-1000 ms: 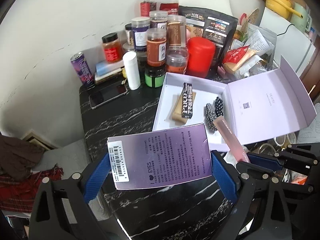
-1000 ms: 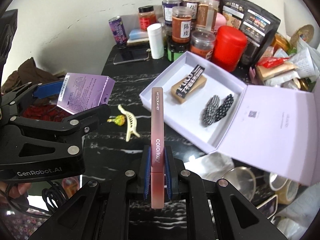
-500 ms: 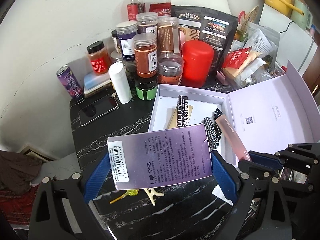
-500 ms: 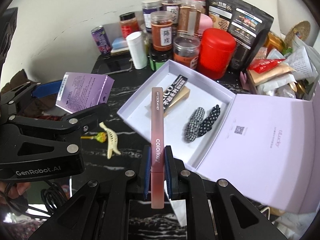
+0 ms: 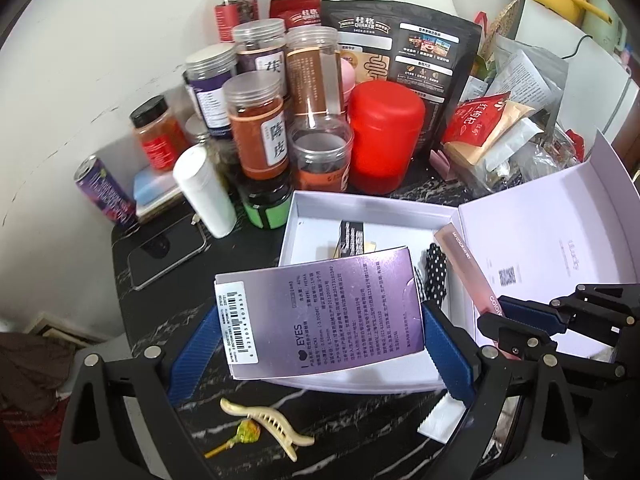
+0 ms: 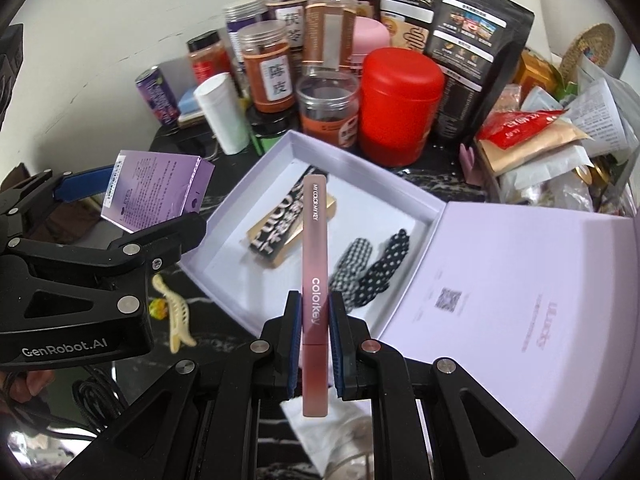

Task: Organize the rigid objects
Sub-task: 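Carry the purple box with the left tool while the right tool carries the pink tube toward the box, then lower the purple box with the left tool while the right tool releases the pink tube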

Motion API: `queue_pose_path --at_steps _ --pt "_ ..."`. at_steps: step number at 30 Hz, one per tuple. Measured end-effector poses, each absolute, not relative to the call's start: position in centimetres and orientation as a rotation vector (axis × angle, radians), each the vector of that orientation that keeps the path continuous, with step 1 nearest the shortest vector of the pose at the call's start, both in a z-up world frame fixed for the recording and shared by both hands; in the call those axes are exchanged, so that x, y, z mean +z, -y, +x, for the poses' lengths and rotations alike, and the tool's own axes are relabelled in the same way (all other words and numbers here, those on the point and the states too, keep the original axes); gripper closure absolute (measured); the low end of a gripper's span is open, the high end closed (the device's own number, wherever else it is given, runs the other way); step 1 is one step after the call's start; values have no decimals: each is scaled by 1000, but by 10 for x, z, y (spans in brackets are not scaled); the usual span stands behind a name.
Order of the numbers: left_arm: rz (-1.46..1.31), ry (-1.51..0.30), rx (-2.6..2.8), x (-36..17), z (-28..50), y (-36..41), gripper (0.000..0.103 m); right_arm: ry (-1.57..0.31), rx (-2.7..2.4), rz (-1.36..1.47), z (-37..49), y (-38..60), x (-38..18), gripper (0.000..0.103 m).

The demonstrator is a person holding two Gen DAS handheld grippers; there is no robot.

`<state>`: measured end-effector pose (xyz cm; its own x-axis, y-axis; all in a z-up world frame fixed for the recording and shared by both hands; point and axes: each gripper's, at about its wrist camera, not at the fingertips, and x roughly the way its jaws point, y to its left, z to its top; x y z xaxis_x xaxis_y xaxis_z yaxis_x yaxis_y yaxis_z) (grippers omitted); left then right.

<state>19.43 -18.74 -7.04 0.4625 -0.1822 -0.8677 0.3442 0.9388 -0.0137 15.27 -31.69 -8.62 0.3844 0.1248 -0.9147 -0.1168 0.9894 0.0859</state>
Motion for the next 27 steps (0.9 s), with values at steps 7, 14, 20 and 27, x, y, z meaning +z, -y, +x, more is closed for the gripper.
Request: queue_pose_path --at_steps 7,14,20,27 --pt "189 -1044 -340 -79 219 202 6 -1155 124 19 174 333 -91 90" --pt "209 -1054 -361 -92 238 215 6 -1157 100 40 191 345 -101 90" --pt "230 -1073 -375 -106 252 223 6 -1173 78 62 200 349 -114 90" --pt "239 -1095 -407 -126 262 231 6 -1206 29 99 205 354 -133 90"
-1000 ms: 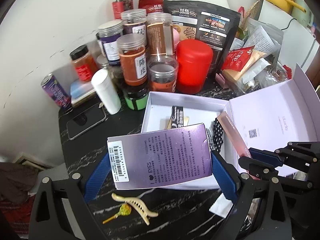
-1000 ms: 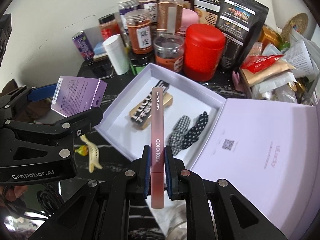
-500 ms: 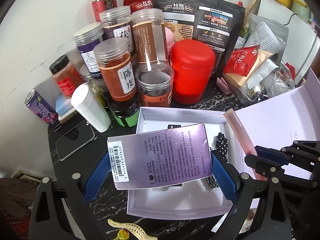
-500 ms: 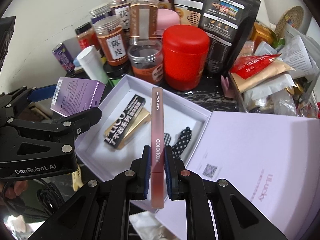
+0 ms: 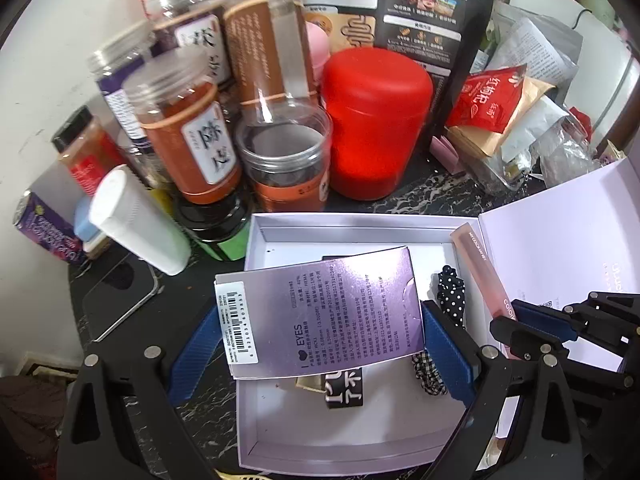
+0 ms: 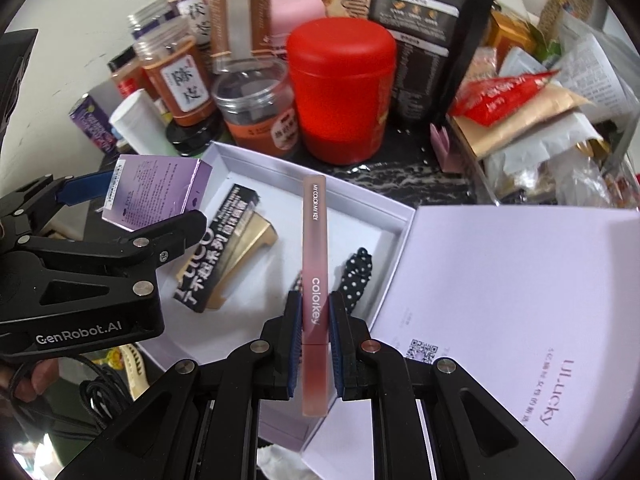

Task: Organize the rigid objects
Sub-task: 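Lower the purple box with the left tool while the right tool releases the pink tube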

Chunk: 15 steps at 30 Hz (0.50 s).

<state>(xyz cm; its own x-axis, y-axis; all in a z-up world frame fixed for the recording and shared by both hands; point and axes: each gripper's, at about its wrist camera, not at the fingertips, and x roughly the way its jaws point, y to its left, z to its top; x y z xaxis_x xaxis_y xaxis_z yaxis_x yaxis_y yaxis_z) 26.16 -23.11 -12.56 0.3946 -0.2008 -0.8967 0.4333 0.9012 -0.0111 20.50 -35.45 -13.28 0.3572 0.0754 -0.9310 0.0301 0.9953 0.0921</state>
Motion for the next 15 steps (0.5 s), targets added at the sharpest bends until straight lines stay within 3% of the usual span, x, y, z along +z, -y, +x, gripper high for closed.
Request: queue_pose_path --at_steps 15 --pt "275 -1132 -455 -160 274 245 6 -1272 -28 141 218 360 -160 90"
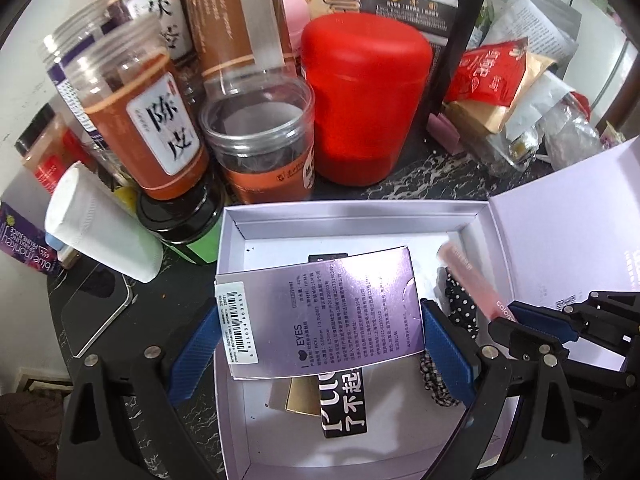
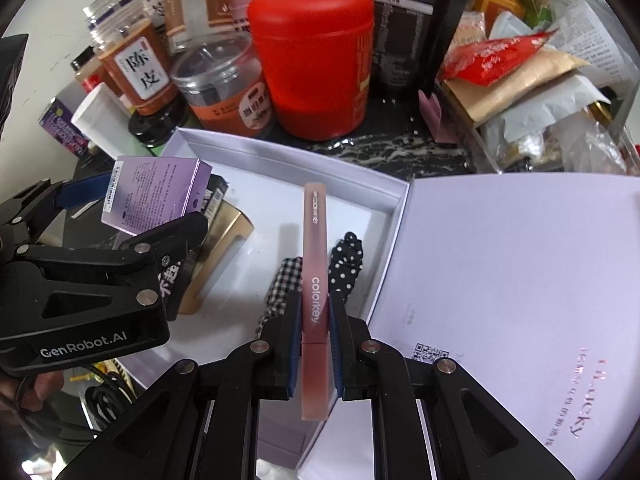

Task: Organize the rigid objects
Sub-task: 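Lower the purple box with the left tool while the right tool releases the pink tube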

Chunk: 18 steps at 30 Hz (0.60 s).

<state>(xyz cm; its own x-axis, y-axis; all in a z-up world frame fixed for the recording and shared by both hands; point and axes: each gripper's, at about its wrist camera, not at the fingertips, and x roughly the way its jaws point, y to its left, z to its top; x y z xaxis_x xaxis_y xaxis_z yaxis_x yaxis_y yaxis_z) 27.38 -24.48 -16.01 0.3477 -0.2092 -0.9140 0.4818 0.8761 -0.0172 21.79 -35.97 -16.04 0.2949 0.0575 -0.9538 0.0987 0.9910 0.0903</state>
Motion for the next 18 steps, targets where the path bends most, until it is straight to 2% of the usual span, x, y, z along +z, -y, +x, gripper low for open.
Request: queue_pose_path --at_steps 18 --pt "292 -1242 -431 -186 276 252 6 -1303 -71 150 219 367 -170 89"
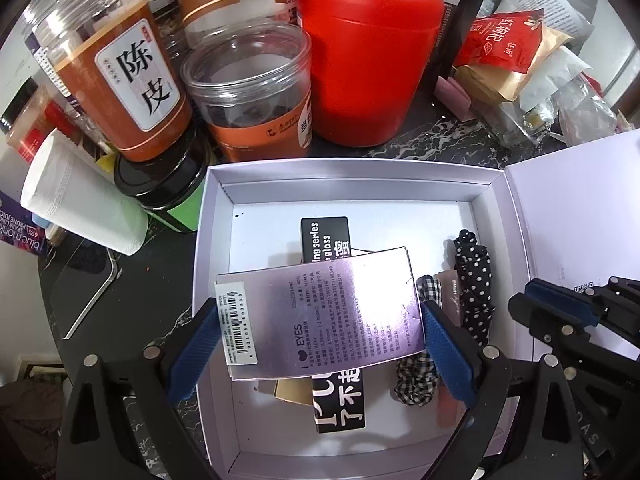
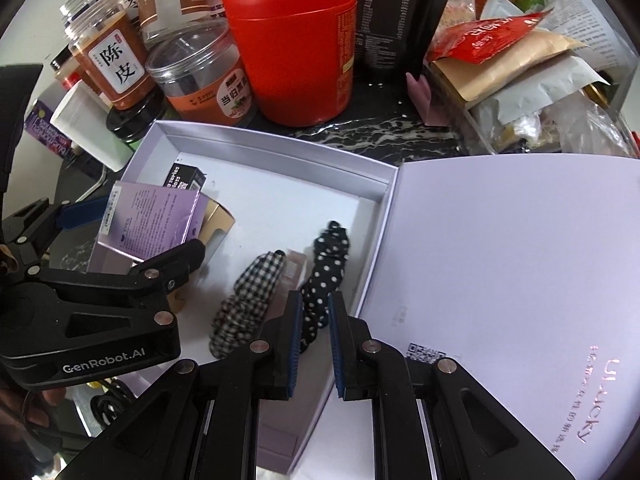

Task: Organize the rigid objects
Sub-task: 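Lower the purple box with the left tool while the right tool releases the pink tube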

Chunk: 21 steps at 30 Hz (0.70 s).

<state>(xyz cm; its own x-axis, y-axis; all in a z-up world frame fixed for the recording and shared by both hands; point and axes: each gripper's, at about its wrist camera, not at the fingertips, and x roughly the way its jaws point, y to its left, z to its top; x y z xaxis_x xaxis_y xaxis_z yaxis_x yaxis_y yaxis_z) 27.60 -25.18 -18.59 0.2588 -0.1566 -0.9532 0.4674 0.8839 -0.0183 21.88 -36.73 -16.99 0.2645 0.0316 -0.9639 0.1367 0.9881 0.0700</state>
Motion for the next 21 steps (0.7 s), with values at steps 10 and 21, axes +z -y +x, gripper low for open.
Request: queue_pose_path --at_steps 10,21 --pt "291 -1212 -416 -173 271 245 0 -1299 -78 158 211 369 -163 89" --pt "270 -1175 -425 -144 264 240 0 -1267 -97 156 205 369 -139 89"
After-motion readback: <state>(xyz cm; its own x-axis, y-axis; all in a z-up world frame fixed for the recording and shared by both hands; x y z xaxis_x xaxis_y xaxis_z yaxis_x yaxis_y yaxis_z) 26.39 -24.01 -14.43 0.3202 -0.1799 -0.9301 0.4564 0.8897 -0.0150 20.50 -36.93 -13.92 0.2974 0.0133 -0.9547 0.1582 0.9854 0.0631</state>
